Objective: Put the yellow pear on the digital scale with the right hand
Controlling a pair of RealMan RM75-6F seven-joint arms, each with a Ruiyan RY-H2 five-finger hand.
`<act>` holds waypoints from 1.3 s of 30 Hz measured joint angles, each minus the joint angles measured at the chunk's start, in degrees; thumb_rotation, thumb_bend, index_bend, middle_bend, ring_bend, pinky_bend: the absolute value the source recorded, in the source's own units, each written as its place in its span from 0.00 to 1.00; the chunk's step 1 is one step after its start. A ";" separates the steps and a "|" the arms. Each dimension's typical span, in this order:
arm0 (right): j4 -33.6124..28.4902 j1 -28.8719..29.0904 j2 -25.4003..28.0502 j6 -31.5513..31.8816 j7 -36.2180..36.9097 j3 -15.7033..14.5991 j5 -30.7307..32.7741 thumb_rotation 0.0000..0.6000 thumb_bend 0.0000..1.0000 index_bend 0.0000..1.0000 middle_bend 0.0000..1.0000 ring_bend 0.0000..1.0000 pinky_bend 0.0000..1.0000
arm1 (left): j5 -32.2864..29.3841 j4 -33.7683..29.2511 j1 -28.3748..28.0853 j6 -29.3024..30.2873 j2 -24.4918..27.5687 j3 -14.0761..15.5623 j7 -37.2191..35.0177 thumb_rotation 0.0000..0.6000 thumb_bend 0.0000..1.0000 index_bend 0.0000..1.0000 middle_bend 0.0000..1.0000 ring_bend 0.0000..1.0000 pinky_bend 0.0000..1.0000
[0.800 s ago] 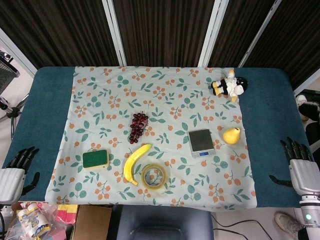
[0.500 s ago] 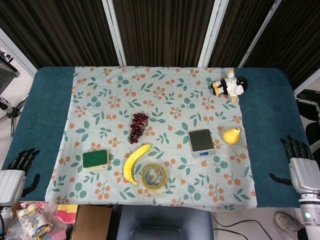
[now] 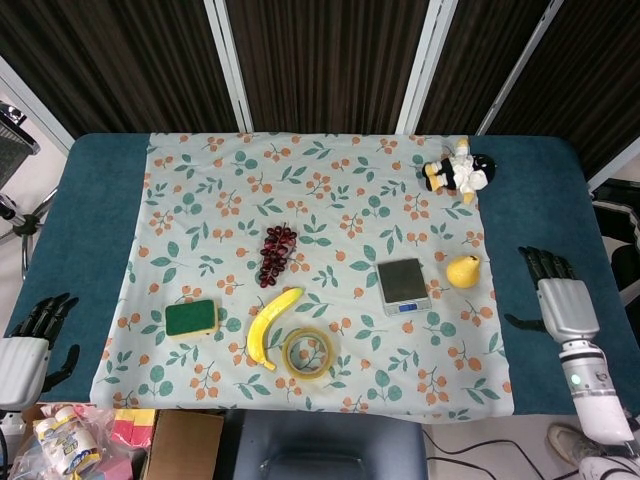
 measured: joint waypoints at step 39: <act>35.49 14.43 -24.86 -13.97 0.85 3.56 8.83 1.00 0.18 0.75 0.67 0.69 0.75 | 0.21 0.57 -0.24 -0.02 0.77 -0.10 -3.23 1.00 0.43 0.15 0.10 0.10 0.37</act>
